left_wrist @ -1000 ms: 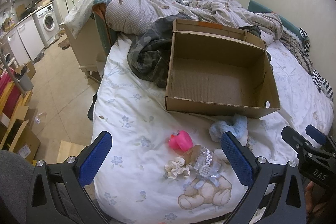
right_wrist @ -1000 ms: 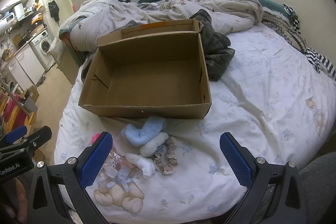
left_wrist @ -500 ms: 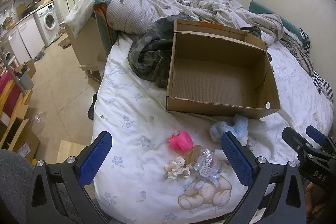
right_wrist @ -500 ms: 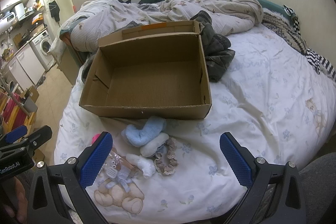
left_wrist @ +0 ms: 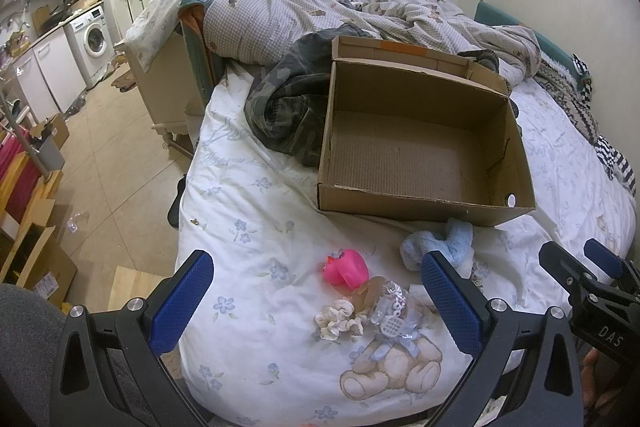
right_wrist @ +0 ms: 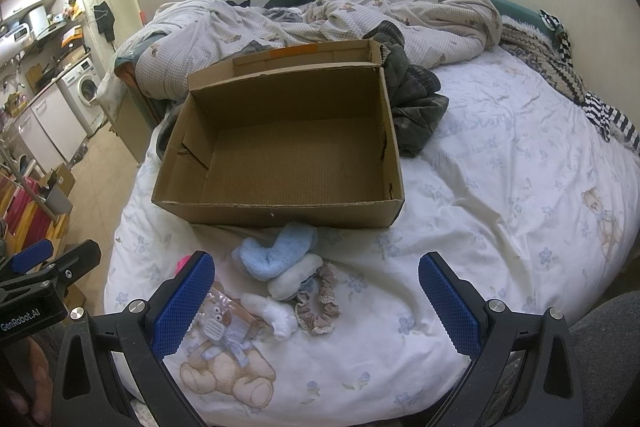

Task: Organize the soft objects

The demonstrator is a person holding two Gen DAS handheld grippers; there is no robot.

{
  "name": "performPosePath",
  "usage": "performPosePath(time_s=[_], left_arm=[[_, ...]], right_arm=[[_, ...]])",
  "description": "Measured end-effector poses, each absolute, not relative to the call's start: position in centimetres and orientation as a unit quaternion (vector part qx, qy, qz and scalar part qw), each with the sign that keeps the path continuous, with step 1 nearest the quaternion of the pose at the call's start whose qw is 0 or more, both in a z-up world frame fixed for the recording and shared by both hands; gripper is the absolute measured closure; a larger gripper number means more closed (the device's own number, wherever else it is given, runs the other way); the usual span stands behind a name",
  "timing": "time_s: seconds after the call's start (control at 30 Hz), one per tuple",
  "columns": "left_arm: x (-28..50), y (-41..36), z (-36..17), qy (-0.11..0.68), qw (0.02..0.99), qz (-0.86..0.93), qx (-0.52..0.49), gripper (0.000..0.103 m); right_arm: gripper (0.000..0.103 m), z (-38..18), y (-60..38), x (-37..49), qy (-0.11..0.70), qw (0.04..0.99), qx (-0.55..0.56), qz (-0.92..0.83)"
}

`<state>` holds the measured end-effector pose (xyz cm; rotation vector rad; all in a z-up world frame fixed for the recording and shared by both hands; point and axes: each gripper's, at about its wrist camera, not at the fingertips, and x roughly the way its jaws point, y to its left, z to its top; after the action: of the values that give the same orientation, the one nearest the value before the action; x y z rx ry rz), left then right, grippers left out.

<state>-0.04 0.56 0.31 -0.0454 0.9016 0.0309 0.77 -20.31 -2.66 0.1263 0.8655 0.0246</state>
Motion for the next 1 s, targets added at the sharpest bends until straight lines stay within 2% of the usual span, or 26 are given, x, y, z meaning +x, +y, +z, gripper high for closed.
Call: performPosePath(time_s=[1.0], left_arm=[[0.6, 1.8, 0.4, 0.441, 0.897, 0.026, -0.014, 0.0]], right_arm=[[0.0, -2.5, -20.5, 0.9, 0.421, 0.904, 0.069, 0.015]])
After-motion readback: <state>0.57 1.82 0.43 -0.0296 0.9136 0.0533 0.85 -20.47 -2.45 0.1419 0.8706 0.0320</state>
